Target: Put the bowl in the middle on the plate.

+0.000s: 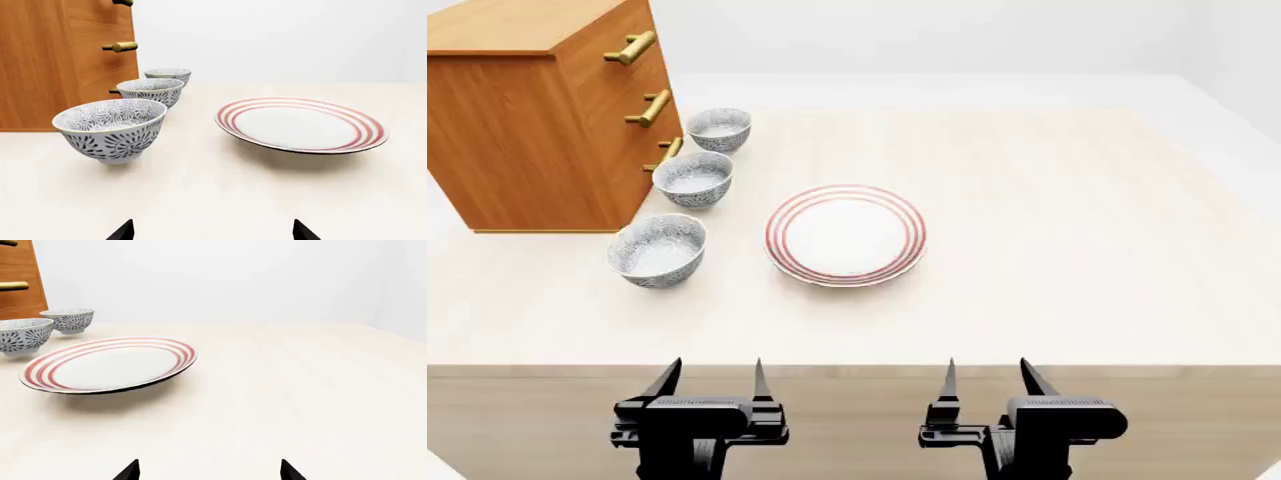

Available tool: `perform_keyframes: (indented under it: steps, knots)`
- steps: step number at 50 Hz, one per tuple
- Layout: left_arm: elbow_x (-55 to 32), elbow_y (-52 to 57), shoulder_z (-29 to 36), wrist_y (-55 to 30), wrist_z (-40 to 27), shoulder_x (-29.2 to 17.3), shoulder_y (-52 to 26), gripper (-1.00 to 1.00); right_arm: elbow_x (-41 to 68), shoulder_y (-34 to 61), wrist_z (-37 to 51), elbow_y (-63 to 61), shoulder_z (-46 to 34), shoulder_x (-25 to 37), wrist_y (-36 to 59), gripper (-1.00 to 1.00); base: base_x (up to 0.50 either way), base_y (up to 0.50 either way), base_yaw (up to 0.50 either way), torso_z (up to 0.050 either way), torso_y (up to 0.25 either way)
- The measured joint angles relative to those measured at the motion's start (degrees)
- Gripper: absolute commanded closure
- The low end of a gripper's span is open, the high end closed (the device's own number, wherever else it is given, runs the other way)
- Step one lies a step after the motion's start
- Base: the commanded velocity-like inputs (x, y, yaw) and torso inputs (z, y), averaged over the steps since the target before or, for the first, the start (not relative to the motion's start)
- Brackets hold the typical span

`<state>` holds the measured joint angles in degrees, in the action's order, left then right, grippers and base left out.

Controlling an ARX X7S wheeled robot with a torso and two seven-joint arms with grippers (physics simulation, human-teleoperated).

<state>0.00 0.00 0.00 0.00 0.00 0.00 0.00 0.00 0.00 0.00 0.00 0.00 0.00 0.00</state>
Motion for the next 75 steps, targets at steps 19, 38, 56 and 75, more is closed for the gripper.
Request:
perform_keyframes:
  steps: [19,38,56,75]
  knots:
    - [-2.5,0.7,2.3,-1.0,-2.4,-2.3,0.0,-1.00,3.9,-1.0,2.4,0.0,-2.5,2.2,0.1,-1.00,0.00,0.00,0.00,0.000,0.000]
    - [-7.4,22.6,3.7,-29.8,-3.9,-5.7,-10.3,-1.00,9.0,5.4,5.3,-26.6,-2.2,6.6,31.3,-1.00,0.34,0.00,0.00,0.000,0.000]
    - [-7.5,23.9,5.6,-31.7,-5.3,-7.1,-12.3,-1.00,11.5,7.1,5.7,-30.3,-2.0,7.8,36.1,-1.00,0.50,0.00,0.00,0.000,0.000]
    - [-8.0,23.4,6.0,-31.3,-6.6,-8.0,-13.0,-1.00,12.8,7.1,6.1,-30.3,-2.3,8.6,35.8,-1.00,0.50,0.00,0.00,0.000,0.001]
